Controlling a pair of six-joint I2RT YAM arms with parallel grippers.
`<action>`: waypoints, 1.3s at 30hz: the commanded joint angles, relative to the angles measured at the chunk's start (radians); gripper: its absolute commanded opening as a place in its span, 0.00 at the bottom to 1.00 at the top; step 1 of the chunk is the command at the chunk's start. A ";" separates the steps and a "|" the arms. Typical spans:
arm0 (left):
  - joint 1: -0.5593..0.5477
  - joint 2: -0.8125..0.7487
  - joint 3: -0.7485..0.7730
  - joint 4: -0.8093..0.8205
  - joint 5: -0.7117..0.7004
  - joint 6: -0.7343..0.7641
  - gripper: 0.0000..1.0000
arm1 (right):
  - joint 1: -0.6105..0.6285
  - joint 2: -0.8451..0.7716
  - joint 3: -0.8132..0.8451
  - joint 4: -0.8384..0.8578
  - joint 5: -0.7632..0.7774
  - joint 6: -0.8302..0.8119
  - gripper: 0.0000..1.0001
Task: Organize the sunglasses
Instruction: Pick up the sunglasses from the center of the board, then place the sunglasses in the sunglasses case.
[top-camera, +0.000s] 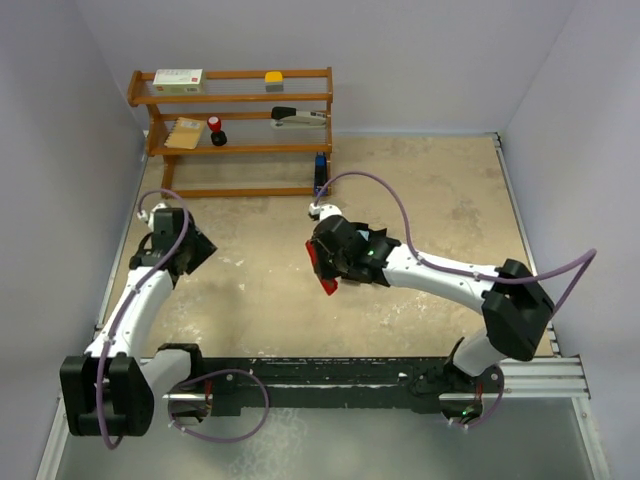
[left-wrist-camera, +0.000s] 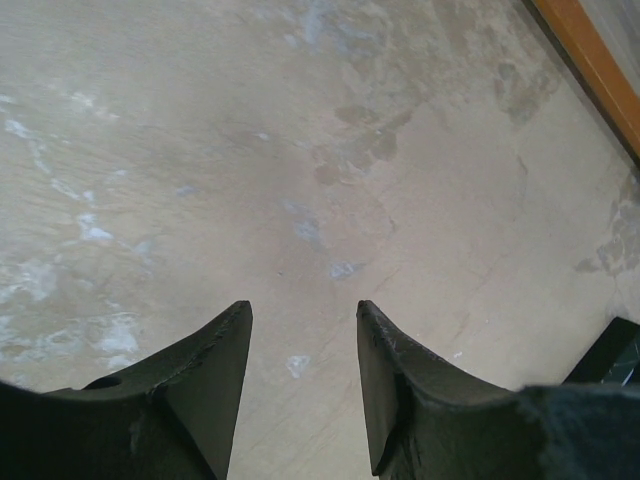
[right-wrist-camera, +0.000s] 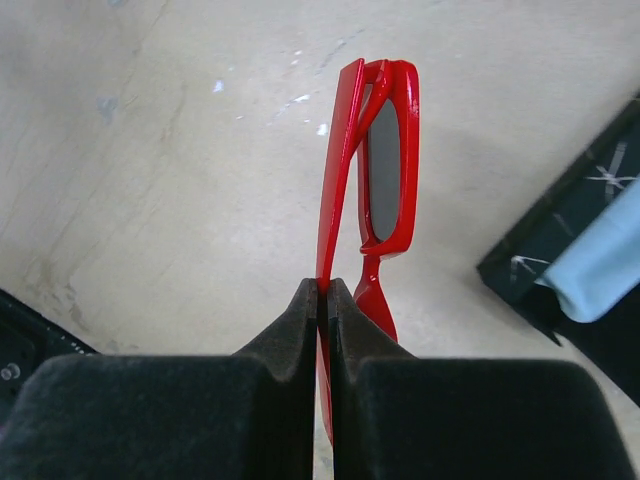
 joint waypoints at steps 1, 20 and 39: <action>-0.107 0.058 0.075 0.070 -0.075 -0.029 0.44 | -0.060 -0.080 -0.043 -0.008 0.048 0.022 0.00; -0.431 0.372 0.243 0.199 -0.124 -0.058 0.43 | -0.380 -0.178 -0.214 0.119 -0.010 0.036 0.00; -0.484 0.424 0.277 0.195 -0.141 -0.052 0.43 | -0.413 0.006 -0.145 0.245 -0.090 0.074 0.00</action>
